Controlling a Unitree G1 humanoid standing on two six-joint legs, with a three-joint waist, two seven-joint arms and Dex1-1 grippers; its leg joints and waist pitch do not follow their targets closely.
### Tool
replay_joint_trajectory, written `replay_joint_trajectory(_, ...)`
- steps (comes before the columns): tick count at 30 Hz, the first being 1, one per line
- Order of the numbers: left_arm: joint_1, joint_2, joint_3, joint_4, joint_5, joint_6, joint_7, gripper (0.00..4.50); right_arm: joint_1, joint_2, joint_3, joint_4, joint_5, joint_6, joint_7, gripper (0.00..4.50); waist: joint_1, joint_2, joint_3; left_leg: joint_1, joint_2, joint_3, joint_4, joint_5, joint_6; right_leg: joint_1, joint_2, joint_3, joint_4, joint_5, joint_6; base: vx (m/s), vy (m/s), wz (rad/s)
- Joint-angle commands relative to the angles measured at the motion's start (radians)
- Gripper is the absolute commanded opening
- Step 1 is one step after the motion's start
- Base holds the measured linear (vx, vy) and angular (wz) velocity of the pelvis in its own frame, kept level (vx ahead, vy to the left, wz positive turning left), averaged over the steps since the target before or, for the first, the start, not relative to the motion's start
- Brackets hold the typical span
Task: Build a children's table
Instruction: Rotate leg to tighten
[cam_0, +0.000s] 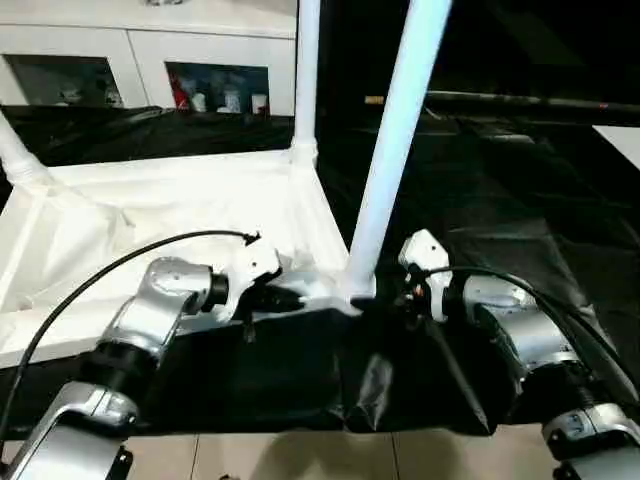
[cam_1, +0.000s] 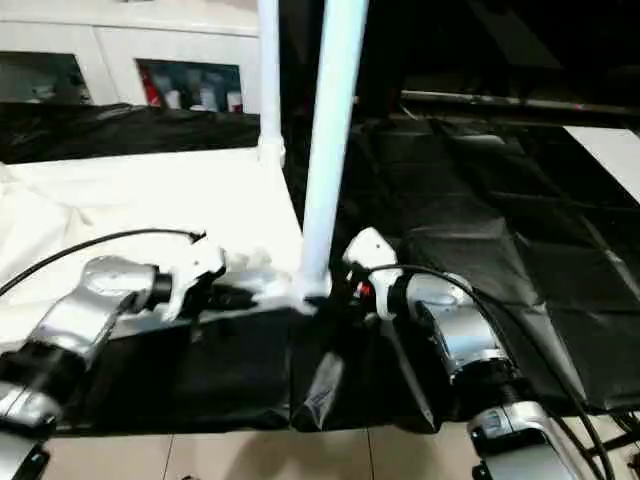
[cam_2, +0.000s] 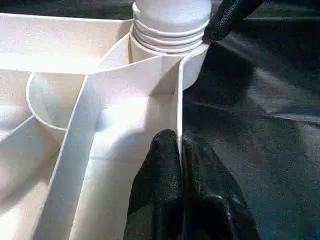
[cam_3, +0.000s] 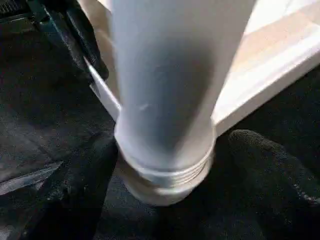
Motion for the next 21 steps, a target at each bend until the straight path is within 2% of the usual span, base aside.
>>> replay_joint_trajectory(1,0.026,-0.011,-0.017,0.0,-0.03,0.011,-0.03,0.0,-0.003,-0.003,0.007,-0.009,0.0,0.002,0.005,3.89,0.003,-0.008,-0.05,0.009,0.018,0.006,-0.056,-0.26,0.036,0.043,-0.047,0.031,-0.075,-0.219,-0.209,0.0,0.0,0.0)
replay_joint_trajectory(4,0.03,-0.011,-0.019,-0.009,-0.036,0.018,-0.028,0.0,-0.006,0.012,0.0,-0.007,0.006,0.0,0.0,3.89,0.003,-0.008,-0.05,0.008,0.018,0.005,-0.056,-0.263,0.031,0.043,-0.047,0.032,-0.075,-0.227,-0.203,0.0,0.0,0.0)
replay_joint_trajectory(10,0.034,-0.011,-0.016,-0.025,-0.035,0.034,-0.032,0.0,-0.007,0.031,0.002,-0.006,0.014,-0.003,0.004,3.71,0.003,-0.006,-0.052,0.008,0.017,0.006,-0.054,-0.236,0.036,0.045,-0.045,0.031,-0.07,-0.181,-0.212,0.0,0.0,0.0)
replay_joint_trajectory(12,0.033,-0.012,-0.015,-0.024,-0.034,0.034,-0.032,0.0,-0.004,0.035,0.002,-0.005,0.013,-0.006,0.004,3.44,0.003,-0.007,-0.052,0.008,0.016,0.006,-0.054,-0.235,0.037,0.045,-0.045,0.031,-0.07,-0.18,-0.212,0.0,0.0,0.0)
replay_joint_trajectory(15,0.032,-0.011,-0.015,-0.025,-0.034,0.035,-0.032,0.0,0.001,0.038,0.002,-0.006,0.011,-0.008,0.005,3.27,0.003,-0.007,-0.053,0.008,0.016,0.006,-0.054,-0.237,0.035,0.046,-0.046,0.031,-0.07,-0.187,-0.21,0.0,0.0,0.0)
replay_joint_trajectory(16,0.033,-0.01,-0.016,-0.026,-0.034,0.037,-0.031,0.0,0.004,0.041,0.002,-0.008,0.01,-0.007,0.008,3.06,0.003,-0.007,-0.052,0.008,0.016,0.006,-0.054,-0.238,0.035,0.045,-0.046,0.031,-0.07,-0.187,-0.21,0.0,0.0,0.0)
replay_joint_trajectory(21,0.031,-0.009,-0.015,-0.026,-0.033,0.039,-0.028,0.0,0.004,0.048,-0.003,0.001,0.007,-0.008,-0.008,2.75,0.003,-0.006,-0.054,0.008,0.016,0.006,-0.052,-0.229,0.036,0.047,-0.045,0.031,-0.068,-0.164,-0.216,0.0,0.0,0.0)
